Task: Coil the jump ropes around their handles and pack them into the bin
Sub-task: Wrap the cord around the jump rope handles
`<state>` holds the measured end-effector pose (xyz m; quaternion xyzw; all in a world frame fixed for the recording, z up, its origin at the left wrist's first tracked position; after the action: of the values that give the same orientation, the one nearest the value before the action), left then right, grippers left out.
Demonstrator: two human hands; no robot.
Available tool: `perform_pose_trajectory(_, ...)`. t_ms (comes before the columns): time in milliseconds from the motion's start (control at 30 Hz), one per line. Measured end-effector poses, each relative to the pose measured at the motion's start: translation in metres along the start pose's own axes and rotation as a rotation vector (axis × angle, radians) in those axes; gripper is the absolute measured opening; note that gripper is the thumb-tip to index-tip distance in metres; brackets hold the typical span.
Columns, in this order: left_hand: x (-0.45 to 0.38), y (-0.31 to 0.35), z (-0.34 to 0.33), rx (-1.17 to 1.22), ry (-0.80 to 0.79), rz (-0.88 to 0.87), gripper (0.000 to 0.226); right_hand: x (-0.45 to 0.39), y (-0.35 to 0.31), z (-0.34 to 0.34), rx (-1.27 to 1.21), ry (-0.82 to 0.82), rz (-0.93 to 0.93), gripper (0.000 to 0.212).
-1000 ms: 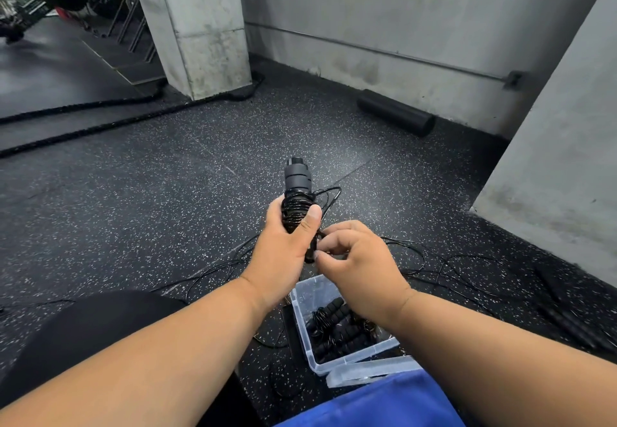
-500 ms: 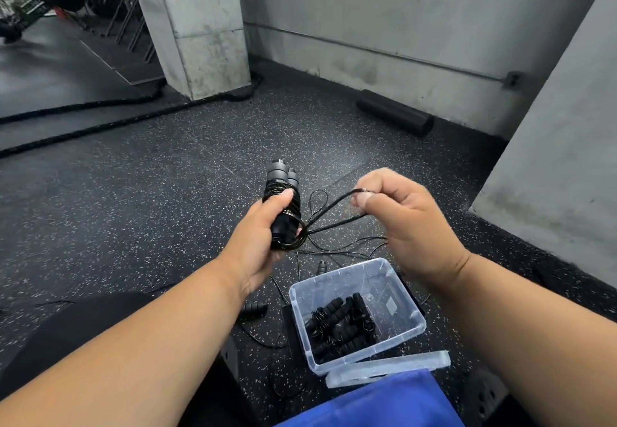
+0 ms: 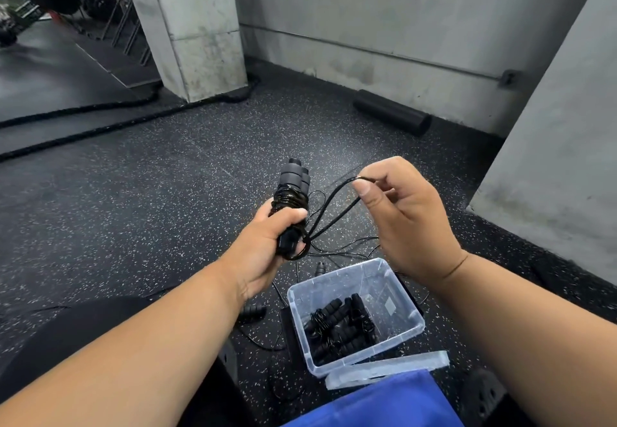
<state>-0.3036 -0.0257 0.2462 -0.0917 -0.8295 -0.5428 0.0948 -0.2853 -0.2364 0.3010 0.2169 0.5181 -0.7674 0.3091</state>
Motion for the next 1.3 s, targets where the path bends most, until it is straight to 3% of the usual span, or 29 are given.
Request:
perform_pose_trajectory(133, 0.008, 0.0, -0.003, -0.06, -0.157, 0.084, 0.06, 0.0, 0.021, 0.001, -0.233, -0.107, -0.496, 0.015)
perform_pose_trajectory(233, 0.016, -0.004, -0.006, -0.042, -0.275, 0.14, 0.06, 0.006, 0.027, -0.003, -0.299, -0.262, -0.607, 0.014)
perform_pose_trajectory(400, 0.024, -0.009, -0.007, 0.015, -0.262, 0.216, 0.063, 0.008, 0.022, -0.012, -0.404, -0.311, -0.596, 0.013)
perform_pose_trajectory(500, 0.023, -0.01, -0.007, 0.053, -0.29, 0.208, 0.076, 0.007, 0.016, -0.01, -0.43, -0.316, -0.575, 0.016)
perform_pose_trajectory(767, 0.025, -0.014, -0.012, 0.116, -0.32, 0.229, 0.089, 0.014, 0.007, -0.014, -0.243, -0.301, -0.372, 0.012)
perform_pose_trajectory(867, 0.025, -0.013, -0.012, 0.126, -0.297, 0.223, 0.077, 0.015, 0.009, -0.013, -0.09, -0.309, -0.293, 0.005)
perform_pose_trajectory(967, 0.025, -0.012, -0.012, 0.142, -0.242, 0.238, 0.064, 0.017, 0.01, -0.016, -0.087, -0.328, -0.297, 0.015)
perform_pose_trajectory(1100, 0.024, -0.015, -0.01, 0.107, -0.202, 0.219, 0.068, 0.016, 0.014, -0.022, -0.27, -0.332, -0.434, 0.015)
perform_pose_trajectory(1200, 0.025, -0.015, -0.012, 0.105, -0.194, 0.224, 0.076, 0.016, 0.017, -0.023, -0.243, -0.337, -0.397, 0.01)
perform_pose_trajectory(1300, 0.028, -0.016, -0.014, 0.086, -0.199, 0.253, 0.068, 0.018, 0.022, -0.023, -0.201, -0.342, -0.347, 0.009)
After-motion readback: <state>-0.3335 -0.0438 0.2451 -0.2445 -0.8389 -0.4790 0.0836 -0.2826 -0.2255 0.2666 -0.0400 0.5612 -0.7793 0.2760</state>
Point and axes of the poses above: each hand's wrist, its own x-axis away from the middle knuckle, its own z-axis out of the back of the hand, y = z × x, the point moved 1 cm from there along -x, towards the middle knuckle, and after that the axes turned 3 degrees about z, right-handed, at the moved point
